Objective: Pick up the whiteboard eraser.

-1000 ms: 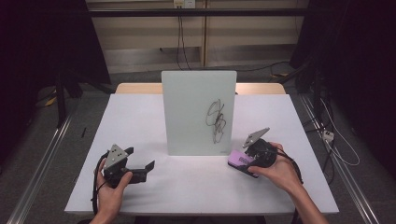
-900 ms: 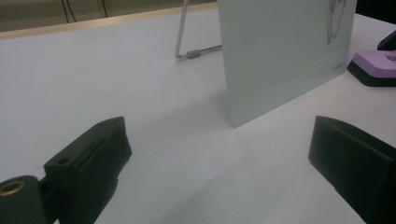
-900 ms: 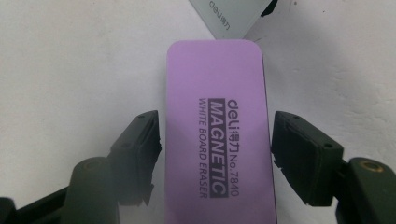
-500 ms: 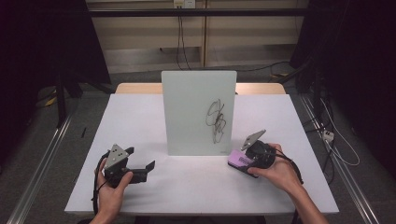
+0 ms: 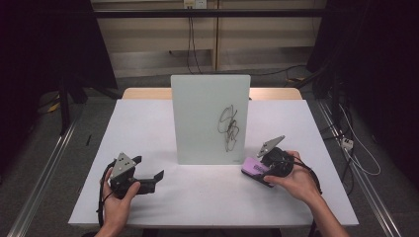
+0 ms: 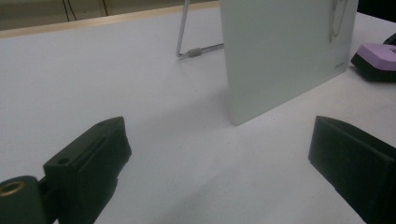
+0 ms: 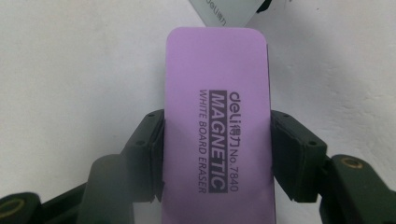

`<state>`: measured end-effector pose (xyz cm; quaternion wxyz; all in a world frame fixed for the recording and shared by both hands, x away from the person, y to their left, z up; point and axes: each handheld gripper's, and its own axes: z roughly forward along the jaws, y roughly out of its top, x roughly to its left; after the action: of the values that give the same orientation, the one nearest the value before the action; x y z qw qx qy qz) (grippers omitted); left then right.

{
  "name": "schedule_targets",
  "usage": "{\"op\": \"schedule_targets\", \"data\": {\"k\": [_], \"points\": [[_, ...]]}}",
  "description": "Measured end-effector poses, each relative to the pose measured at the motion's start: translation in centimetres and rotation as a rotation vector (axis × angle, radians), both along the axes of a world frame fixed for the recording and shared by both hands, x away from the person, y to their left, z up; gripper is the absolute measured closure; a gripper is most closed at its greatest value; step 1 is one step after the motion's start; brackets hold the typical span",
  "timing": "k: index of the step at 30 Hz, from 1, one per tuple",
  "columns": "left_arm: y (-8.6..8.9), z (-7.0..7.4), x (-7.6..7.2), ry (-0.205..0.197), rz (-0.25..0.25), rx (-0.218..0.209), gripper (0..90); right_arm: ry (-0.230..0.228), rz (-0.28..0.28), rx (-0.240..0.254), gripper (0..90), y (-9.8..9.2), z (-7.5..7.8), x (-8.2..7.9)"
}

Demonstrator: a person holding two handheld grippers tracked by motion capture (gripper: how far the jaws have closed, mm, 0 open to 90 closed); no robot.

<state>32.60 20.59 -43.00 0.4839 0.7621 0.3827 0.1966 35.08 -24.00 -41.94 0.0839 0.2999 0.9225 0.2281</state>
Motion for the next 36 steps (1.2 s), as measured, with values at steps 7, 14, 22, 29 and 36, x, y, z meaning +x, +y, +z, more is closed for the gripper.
{"op": "schedule_targets", "data": {"k": [7,14,22,29,36], "points": [[0.0,0.0,0.0,-0.002,0.001,0.0,4.8,-0.031,-0.008,0.034,42.2,-0.2,0.4,-0.2],[0.4,0.0,-0.1,0.003,0.011,-0.002,4.8,-0.05,-0.021,0.079,42.2,-0.3,0.6,-0.1],[0.6,-0.1,-0.3,0.003,0.02,-0.009,4.8,-0.085,-0.017,0.146,42.2,-0.5,1.3,-0.3],[0.6,-0.3,-0.1,0.02,0.016,-0.007,4.8,-0.111,-0.007,0.192,42.3,-0.1,1.8,-0.5],[0.5,-0.1,-0.2,0.013,0.01,-0.008,4.8,-0.154,-0.008,0.226,42.2,0.1,2.0,-0.9]]}}
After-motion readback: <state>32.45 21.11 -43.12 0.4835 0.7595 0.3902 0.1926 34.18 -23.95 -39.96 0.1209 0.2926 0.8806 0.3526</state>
